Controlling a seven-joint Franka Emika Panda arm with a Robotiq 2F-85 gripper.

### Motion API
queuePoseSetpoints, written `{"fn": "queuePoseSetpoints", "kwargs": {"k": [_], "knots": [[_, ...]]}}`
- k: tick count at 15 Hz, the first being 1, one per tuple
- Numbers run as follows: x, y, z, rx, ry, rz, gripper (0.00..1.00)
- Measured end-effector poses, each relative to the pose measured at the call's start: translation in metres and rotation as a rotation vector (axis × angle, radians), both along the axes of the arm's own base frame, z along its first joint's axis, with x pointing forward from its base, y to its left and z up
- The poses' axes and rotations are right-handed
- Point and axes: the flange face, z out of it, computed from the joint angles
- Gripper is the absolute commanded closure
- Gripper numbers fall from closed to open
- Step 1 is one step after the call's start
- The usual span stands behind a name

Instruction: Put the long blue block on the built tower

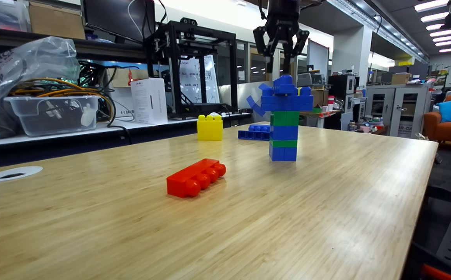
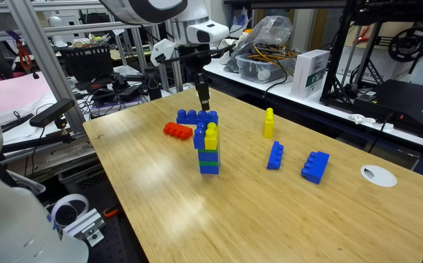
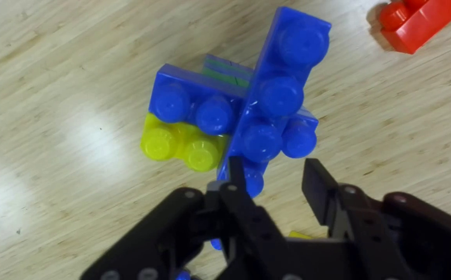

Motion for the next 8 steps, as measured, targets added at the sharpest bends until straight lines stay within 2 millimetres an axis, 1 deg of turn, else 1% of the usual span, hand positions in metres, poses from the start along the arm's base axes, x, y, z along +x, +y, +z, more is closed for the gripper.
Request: {"fn": "queuePoseSetpoints", "kwargs": {"k": [2,3,8], "knots": [[-0.0008,-0.001,-0.0031,0.001,-0.003,-0.001,0.98],[-0.001,-0.0011,-0.0035,0.001,-0.004,-0.001,1.0],[-0.001,-0.001,-0.0034,0.001,-0.004,-0.001,1.0]]}}
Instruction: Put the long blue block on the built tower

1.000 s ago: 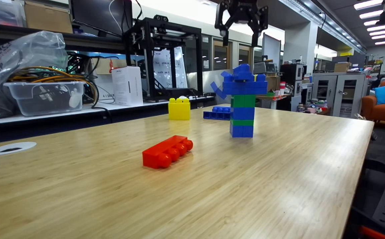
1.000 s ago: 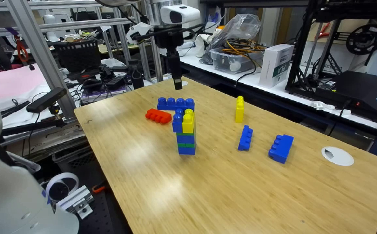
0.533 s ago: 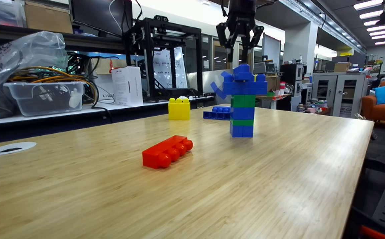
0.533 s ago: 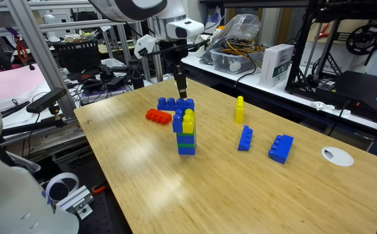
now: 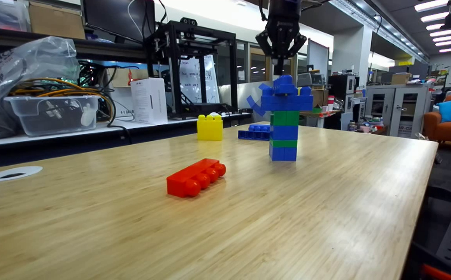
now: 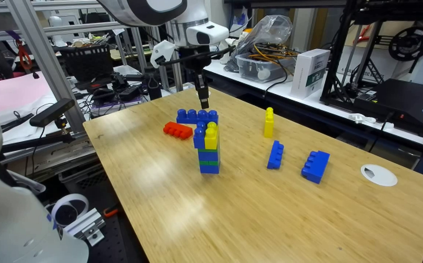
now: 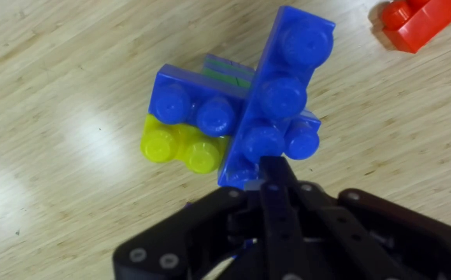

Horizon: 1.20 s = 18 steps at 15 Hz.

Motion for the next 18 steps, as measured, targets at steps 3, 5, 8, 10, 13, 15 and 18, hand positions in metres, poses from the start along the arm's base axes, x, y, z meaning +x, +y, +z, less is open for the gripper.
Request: {"fn": "queuePoseSetpoints", "kwargs": {"k": [3,5,8,10,13,15,18], "knots": [[-0.001,0.0,-0.002,-0.001,0.005,0.0,1.0],[-0.002,-0.001,-0.006,-0.001,0.014,-0.001,1.0],[-0.001,-0.002,-0.011,0.0,0.024,-0.004,1.0],[-0.001,-0.002,-0.011,0.001,0.024,-0.005,1.0],[-0.001,-0.002,-0.011,0.001,0.024,-0.005,1.0],[-0.001,-0.002,-0.011,0.001,0.025,-0.005,1.0],[-0.003,0.001,-0.01,-0.002,0.032,0.002,1.0]]}}
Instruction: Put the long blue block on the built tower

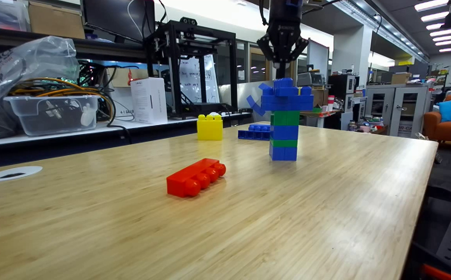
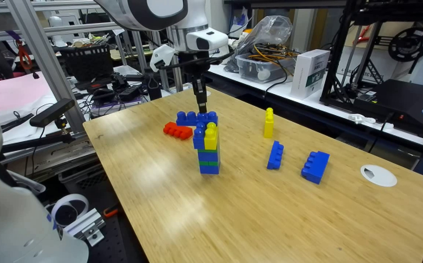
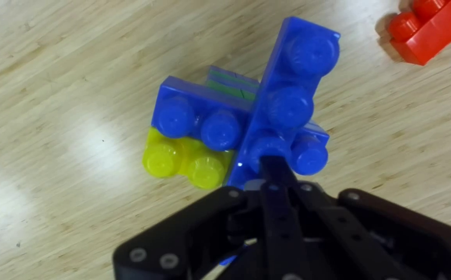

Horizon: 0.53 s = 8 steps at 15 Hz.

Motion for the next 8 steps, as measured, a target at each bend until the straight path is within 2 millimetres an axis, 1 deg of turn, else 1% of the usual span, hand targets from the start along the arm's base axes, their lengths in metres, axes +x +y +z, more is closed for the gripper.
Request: {"fn": "queuePoseSetpoints", "kwargs": {"k": [2,3,7,8], "knots": [[-0.008,0.008,0.007,-0.006,0.018,0.018,1.0],[-0.014,0.014,0.015,-0.011,0.024,0.031,1.0],[-0.047,0.041,0.054,-0.042,0.023,0.103,1.0],[-0.057,0.048,0.062,-0.047,0.036,0.153,1.0]]}}
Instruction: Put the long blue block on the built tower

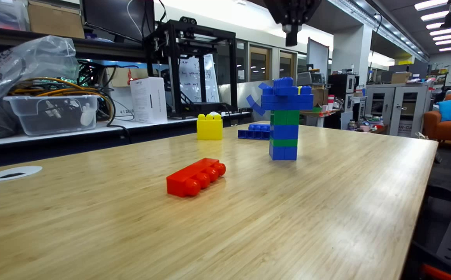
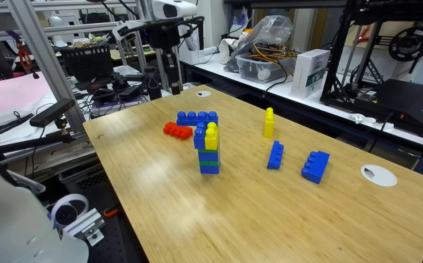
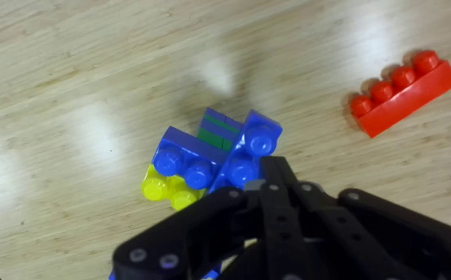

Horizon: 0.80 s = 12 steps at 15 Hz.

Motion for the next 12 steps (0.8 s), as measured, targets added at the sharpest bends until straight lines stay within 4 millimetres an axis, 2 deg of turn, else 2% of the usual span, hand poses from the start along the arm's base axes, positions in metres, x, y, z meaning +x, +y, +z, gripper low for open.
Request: {"fn": "queuePoseSetpoints", "kwargs": {"k": [4,9,10,11,12], "knots": [[-0.031,0.015,0.016,-0.017,0.063,0.223,1.0],[-0.041,0.002,0.015,-0.023,0.132,0.4,1.0],[-0.041,-0.003,0.014,-0.018,0.143,0.423,0.74],[-0.041,-0.008,0.013,-0.012,0.155,0.443,0.73],[-0.041,-0.013,0.012,-0.005,0.168,0.46,0.67]]}}
